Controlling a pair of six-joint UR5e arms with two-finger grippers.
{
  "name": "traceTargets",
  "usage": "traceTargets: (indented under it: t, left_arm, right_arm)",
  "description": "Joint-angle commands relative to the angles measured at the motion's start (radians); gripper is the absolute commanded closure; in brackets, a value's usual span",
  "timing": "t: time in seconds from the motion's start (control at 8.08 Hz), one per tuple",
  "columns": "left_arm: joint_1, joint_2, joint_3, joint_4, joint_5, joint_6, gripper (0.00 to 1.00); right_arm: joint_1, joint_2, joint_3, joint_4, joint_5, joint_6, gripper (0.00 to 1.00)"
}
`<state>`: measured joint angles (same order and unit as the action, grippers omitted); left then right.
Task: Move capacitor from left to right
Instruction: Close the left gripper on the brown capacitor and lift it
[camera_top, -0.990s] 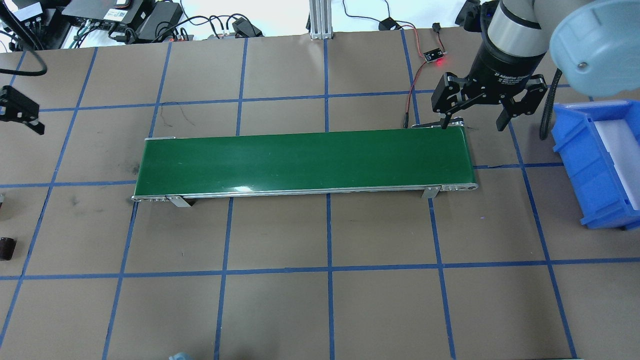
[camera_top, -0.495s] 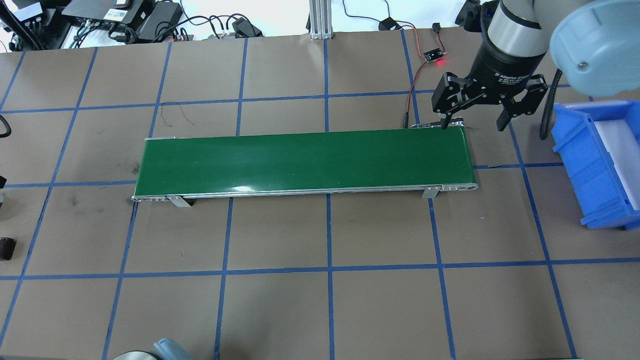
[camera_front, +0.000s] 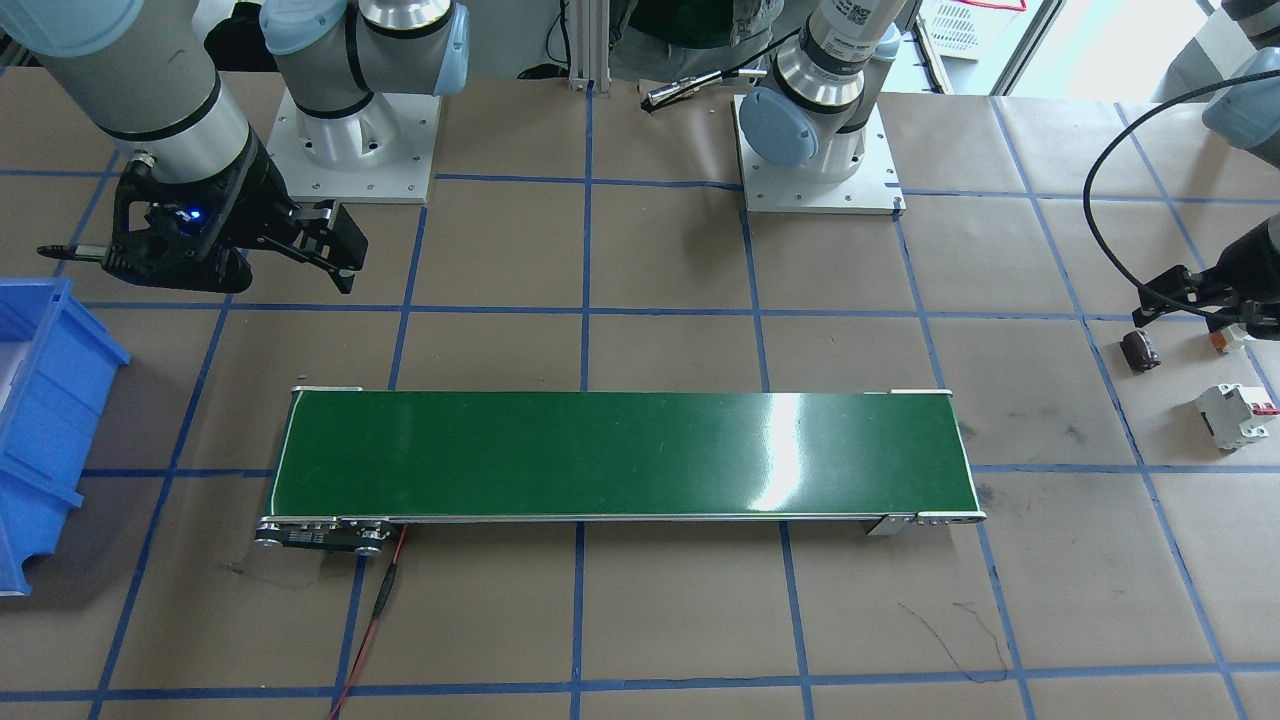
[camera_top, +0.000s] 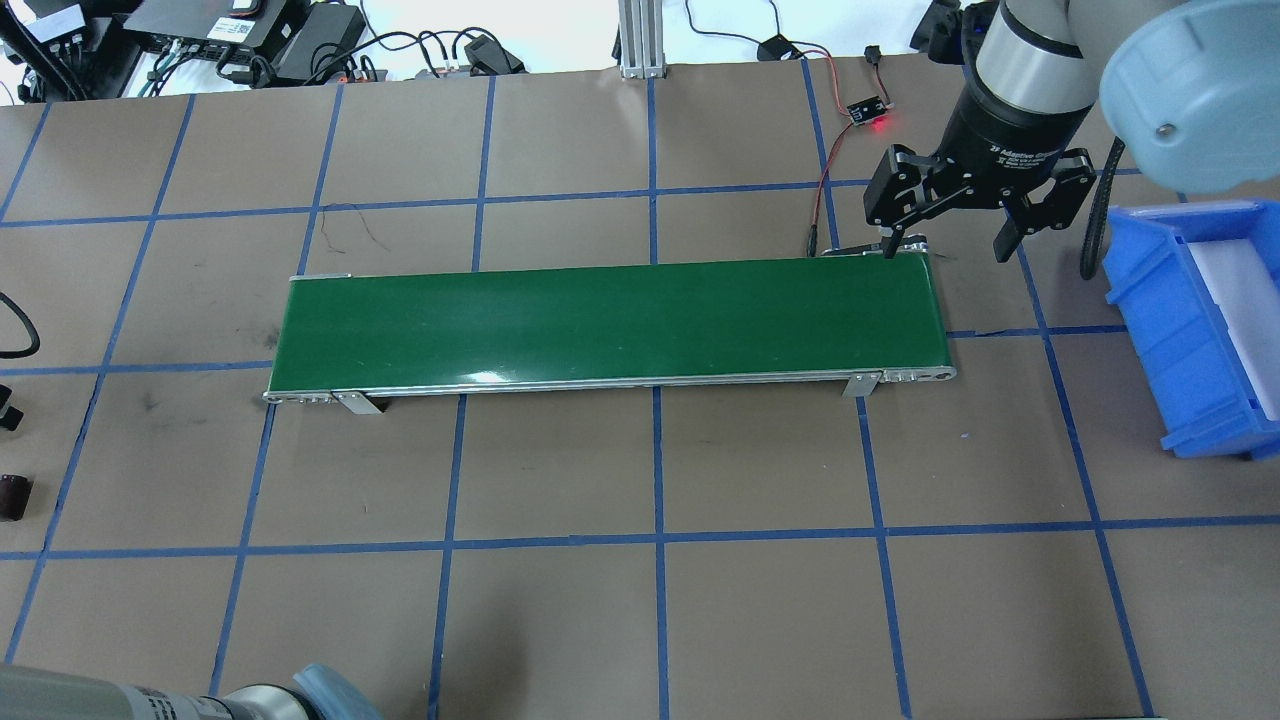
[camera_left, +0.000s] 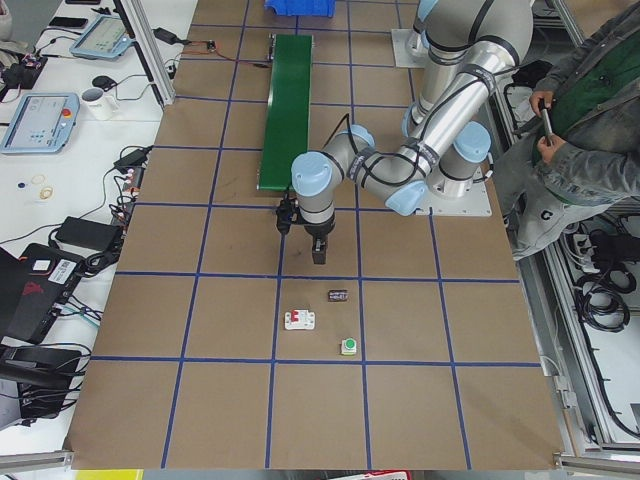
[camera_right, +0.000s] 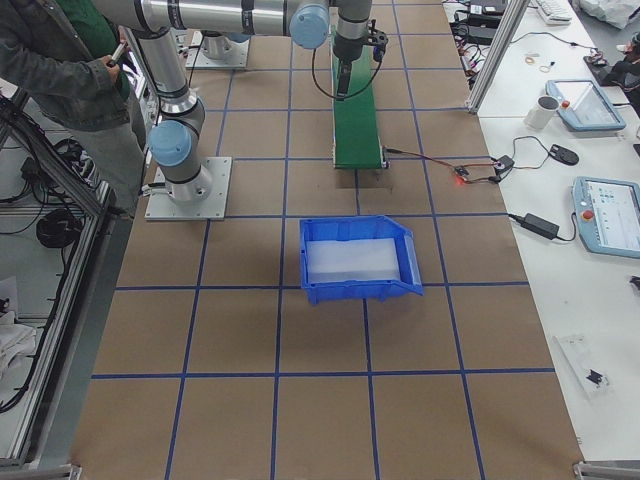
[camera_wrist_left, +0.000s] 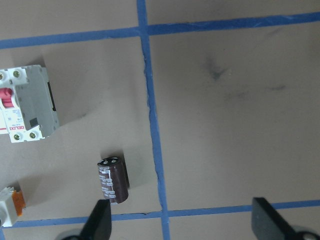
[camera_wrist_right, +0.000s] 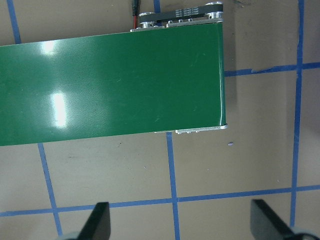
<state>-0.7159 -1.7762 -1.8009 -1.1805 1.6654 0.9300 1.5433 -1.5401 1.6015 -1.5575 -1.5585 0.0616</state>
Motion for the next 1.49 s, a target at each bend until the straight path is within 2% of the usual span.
traceTargets:
  t: [0.0,0.25,0.62,0.99,1.24,1.36]
  left_arm:
    - [0.056,-0.09,-0.008,0.134,-0.001,0.11,0.0]
    - [0.078,-0.127,-0.008,0.174,0.0,0.118,0.01]
    - [0.102,-0.201,-0.044,0.31,-0.003,0.116,0.04]
    - [0.116,-0.195,-0.106,0.355,-0.001,0.107,0.06]
    - [0.136,-0.177,-0.182,0.454,0.0,0.113,0.06]
    - [0.136,-0.177,-0.183,0.459,0.002,0.115,0.06]
  right_arm:
    - [-0.002,0.0,0.0,-0.003,-0.002,-0.006,0.0]
    - [-0.002,0.0,0.0,-0.001,-0.002,-0.005,0.0]
    - [-0.002,0.0,0.0,-0.001,-0.002,-0.005,0.0]
    - [-0.002,0.0,0.0,0.001,-0.002,-0.005,0.0]
    - [-0.002,0.0,0.0,0.001,-0.002,-0.003,0.0]
    - [-0.002,0.0,0.0,0.001,-0.002,-0.003,0.0]
